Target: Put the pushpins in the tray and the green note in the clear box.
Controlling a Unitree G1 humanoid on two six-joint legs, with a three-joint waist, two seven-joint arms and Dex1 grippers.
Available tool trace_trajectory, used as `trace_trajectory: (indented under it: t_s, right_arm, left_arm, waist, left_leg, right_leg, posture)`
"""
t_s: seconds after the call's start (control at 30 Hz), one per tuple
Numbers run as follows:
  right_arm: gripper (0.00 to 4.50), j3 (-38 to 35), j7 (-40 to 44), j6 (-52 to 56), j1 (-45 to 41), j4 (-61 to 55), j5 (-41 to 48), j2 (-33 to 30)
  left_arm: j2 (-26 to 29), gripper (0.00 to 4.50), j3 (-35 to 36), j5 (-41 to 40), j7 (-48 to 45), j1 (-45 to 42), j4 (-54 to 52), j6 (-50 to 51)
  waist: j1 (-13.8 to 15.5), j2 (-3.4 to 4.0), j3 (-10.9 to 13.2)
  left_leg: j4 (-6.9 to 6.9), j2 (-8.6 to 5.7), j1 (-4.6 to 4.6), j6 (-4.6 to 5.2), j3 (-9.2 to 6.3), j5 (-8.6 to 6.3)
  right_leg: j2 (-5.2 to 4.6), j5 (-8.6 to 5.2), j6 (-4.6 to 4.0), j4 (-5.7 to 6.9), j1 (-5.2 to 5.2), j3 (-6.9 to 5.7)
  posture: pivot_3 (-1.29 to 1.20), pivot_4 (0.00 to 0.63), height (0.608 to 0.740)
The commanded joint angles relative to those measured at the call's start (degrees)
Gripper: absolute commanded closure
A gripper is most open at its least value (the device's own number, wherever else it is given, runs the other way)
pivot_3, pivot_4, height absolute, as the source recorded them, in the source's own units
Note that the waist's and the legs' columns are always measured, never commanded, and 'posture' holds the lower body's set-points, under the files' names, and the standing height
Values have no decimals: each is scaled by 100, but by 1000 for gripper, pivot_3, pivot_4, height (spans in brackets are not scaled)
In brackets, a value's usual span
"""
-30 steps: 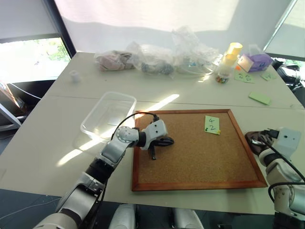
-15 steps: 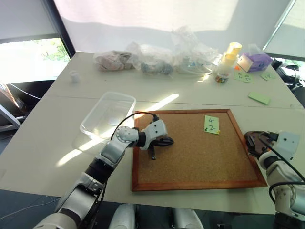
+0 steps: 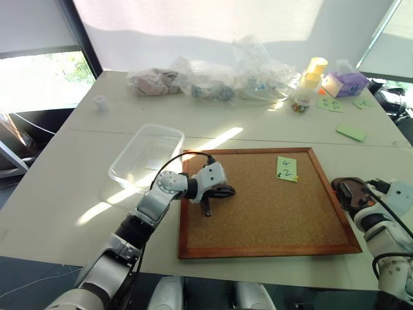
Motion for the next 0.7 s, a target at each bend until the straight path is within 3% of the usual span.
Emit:
trace_trajectory:
  t_s: [0.03,0.2,0.43,0.7]
  right_arm:
    - [23,-223,-56,60,-36,-285,288,-35]
    - [23,-188,-75,-188,91,-354,111,-181]
    - [23,397,508,-572,493,-768,-189,-492]
    - [23,1079,393,-654,707,-495,-1182,-863]
  left_arm:
    - [61,4500,-183,216,20,159,196,158]
    - [66,4500,-190,211,36,194,154,185]
    - [82,4500,-210,215,30,199,155,154]
    - [91,4500,-230,218,-2,165,181,113]
  waist:
    - [0,0,0]
    - [0,0,0]
    - [0,1,0]
    - [4,-1,0]
  left_leg:
    - [0,0,0,0,0,0]
    - [0,0,-1,0,0,0]
    - [-1,1,-1,0,0,0]
    - [-1,1,-4,1,0,-1]
  right_leg:
    - [0,-1,-2,0,0,0]
    - [-2,-2,-3,-1,-1,1]
    - [-2,-2,-3,-3,0,0]
    - [-3,-4,-6,-8,-2,0]
  posture:
    - [0,150,740]
    - [0,150,740]
    - [0,150,740]
    - [0,150,740]
